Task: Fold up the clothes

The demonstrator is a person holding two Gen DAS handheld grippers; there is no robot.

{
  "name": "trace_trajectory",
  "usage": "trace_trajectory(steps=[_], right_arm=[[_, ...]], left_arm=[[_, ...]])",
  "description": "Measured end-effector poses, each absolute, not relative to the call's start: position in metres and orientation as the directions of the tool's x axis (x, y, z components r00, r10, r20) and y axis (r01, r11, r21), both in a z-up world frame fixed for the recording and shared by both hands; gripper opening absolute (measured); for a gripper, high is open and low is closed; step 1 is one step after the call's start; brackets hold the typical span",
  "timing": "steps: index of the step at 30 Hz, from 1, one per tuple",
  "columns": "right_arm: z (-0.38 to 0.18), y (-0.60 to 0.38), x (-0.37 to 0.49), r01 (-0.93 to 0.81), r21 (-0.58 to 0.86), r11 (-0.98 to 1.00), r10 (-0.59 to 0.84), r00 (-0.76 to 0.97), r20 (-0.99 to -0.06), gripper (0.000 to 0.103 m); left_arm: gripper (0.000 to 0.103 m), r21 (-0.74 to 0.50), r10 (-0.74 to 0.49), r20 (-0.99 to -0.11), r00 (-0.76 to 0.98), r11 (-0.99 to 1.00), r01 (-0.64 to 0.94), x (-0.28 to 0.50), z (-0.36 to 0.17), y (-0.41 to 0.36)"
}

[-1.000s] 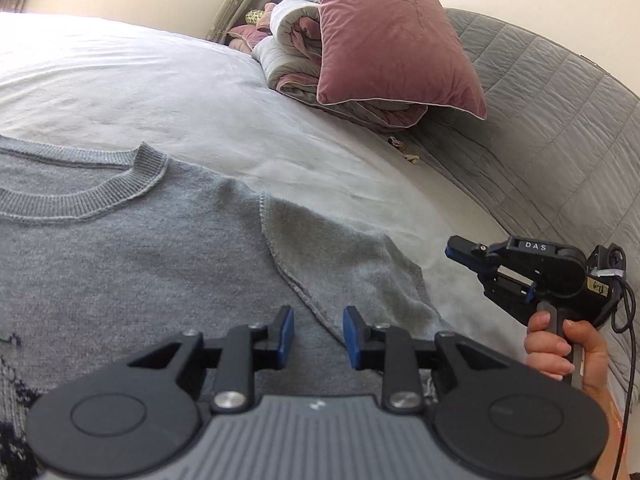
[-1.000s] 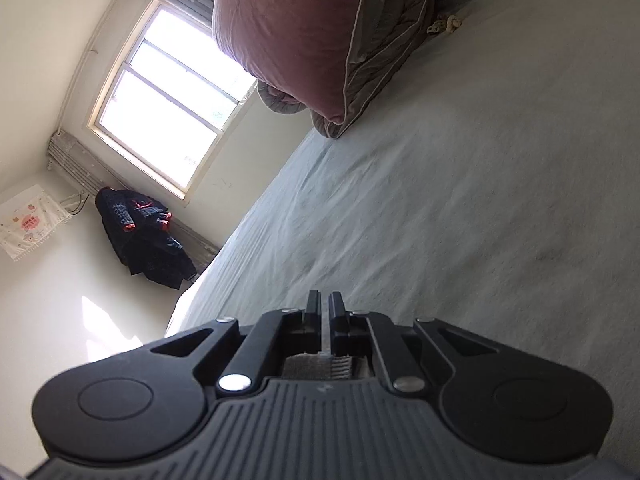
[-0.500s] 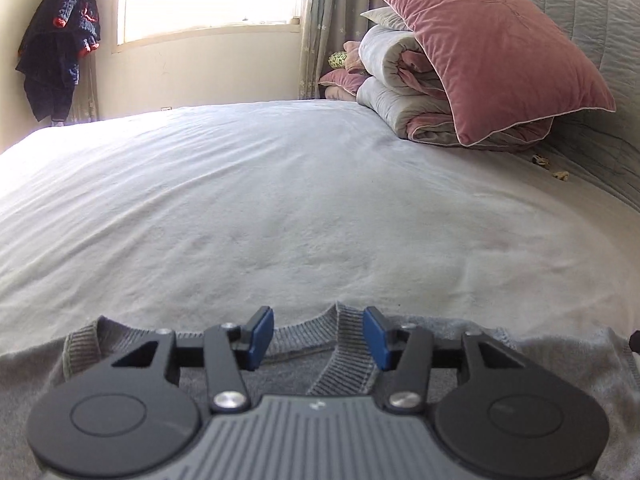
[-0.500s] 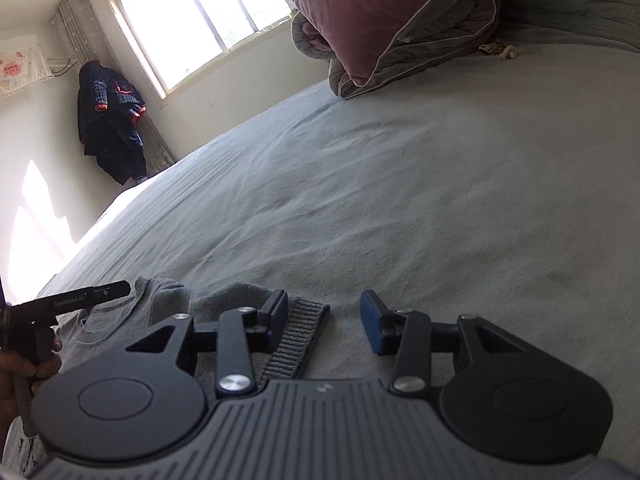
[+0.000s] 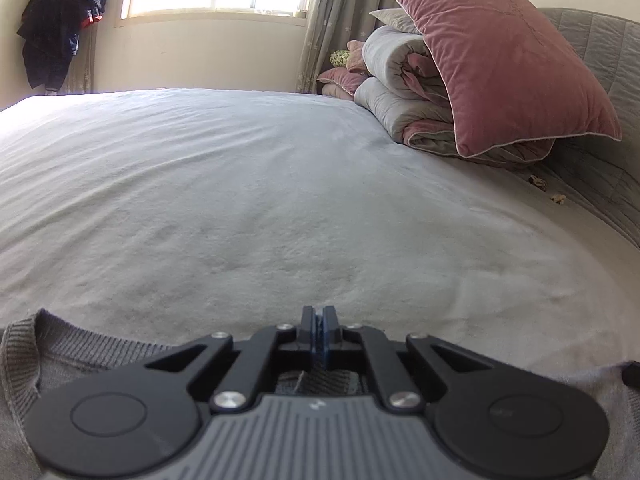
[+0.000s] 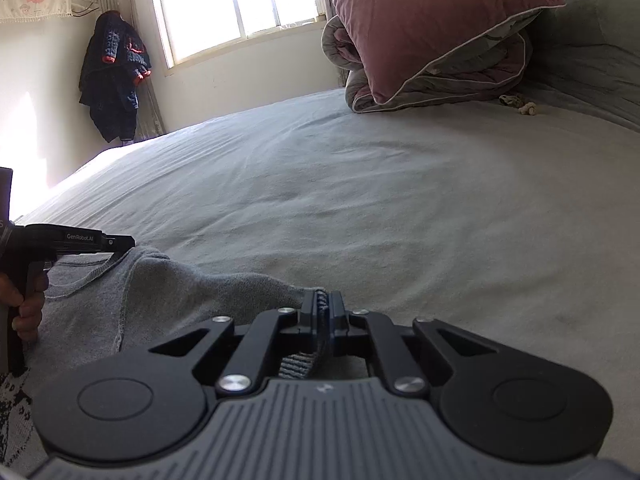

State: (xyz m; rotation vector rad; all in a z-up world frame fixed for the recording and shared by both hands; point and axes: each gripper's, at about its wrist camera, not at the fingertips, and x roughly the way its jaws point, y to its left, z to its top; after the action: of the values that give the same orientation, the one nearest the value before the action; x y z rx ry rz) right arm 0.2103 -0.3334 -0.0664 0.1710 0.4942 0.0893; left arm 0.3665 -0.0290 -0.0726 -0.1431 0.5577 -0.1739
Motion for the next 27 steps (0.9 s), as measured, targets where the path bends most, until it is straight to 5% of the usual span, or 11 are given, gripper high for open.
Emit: trace_trajectory(steps=[4, 11, 14, 16, 27], right_arm=[[-0.057, -0.333, 0.207, 0.001, 0.112, 0.994, 0.046, 0.908, -0.417, 0.005], [-0.078, -0.337, 0.223, -0.001, 0.129, 0.992, 0.069, 0.847, -0.527, 0.009], [-0.075, -0.346, 0.22, -0.003, 0.192, 0.981, 0.106, 0.842, -0.529, 0.025], [-0.073, -0.353, 0.218, -0.004, 0.234, 0.972, 0.131, 0.838, -0.529, 0.04], [-0.059, -0.366, 0.169, -0.013, 0.458, 0.889, 0.311, 0.751, -0.583, 0.049]], left_arm=[[0.002, -0.207, -0.176, -0.477, 0.861, 0.975, 0.085, 0.369, -0.074, -0.029], [0.004, -0.111, -0.127, -0.553, 0.823, 0.991, 0.078, 0.383, -0.082, -0.046], [0.02, -0.106, -0.113, -0.543, 0.832, 0.992, 0.066, 0.373, -0.075, -0.048], [0.044, -0.123, -0.107, -0.536, 0.837, 0.991, 0.048, 0.359, -0.069, -0.047], [0.06, -0.166, -0.118, -0.623, 0.774, 0.986, 0.016, 0.222, -0.056, -0.013]])
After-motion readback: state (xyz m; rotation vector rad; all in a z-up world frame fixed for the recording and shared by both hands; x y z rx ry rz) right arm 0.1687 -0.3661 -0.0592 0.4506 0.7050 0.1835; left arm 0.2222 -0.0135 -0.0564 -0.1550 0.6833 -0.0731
